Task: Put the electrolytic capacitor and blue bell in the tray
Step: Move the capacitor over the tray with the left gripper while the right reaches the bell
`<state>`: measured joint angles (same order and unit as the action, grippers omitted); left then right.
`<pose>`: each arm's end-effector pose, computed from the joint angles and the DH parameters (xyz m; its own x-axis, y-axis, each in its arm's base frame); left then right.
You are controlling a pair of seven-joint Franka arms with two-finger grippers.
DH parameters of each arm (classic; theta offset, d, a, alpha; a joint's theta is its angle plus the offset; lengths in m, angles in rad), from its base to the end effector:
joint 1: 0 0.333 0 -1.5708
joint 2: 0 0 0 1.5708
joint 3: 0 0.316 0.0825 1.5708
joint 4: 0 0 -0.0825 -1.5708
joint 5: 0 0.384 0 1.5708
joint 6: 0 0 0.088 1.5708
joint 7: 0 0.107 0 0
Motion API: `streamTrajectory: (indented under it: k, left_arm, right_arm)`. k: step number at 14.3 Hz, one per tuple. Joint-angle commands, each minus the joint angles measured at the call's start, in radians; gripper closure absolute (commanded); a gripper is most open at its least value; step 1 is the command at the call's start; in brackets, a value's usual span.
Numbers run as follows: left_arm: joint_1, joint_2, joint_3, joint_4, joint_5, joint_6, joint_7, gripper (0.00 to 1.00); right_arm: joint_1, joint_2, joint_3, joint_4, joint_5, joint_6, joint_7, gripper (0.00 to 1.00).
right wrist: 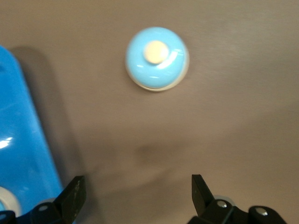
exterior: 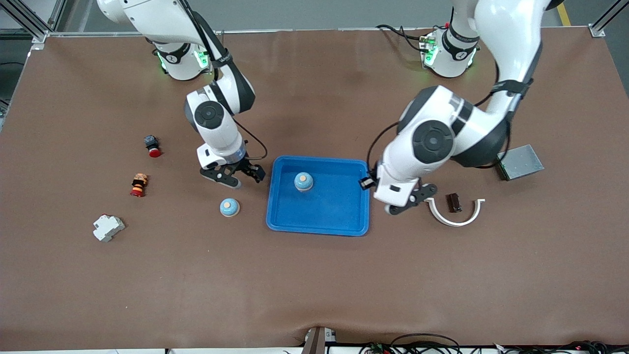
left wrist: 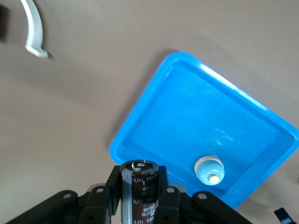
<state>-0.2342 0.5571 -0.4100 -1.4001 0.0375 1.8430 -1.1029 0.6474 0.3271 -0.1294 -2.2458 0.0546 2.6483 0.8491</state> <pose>0.5896 -0.3724 0.3975 0.8643 0.4658 -0.1899 0.4769 -0.8788 0.0148 0.4806 0.2715 0.2281 0.9301 -0.3622 0.0612 -0.3594 -0.9317 -0.0515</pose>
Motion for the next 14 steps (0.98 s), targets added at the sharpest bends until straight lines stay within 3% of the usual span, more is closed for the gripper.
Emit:
streamTrajectory:
  k: [1, 5, 8, 14]
  left_arm:
    - [-0.017, 0.023, 0.004, -0.002, -0.011, 0.025, -0.031, 1.0]
    - [-0.068, 0.093, 0.004, -0.007, -0.002, 0.152, -0.156, 1.0]
    - [-0.092, 0.148, 0.013, -0.01, 0.019, 0.186, -0.196, 1.0]
    - [-0.103, 0.217, 0.013, -0.03, 0.126, 0.234, -0.236, 1.0]
  right_arm:
    - [-0.049, -0.117, 0.013, -0.125, -0.016, 0.015, -0.059, 0.0]
    - [-0.126, -0.123, 0.016, -0.237, -0.016, 0.161, -0.14, 0.0]
    - [-0.126, -0.106, 0.017, -0.244, -0.012, 0.206, -0.133, 0.0]
    - [-0.152, -0.028, 0.017, -0.103, -0.004, 0.174, -0.134, 0.0]
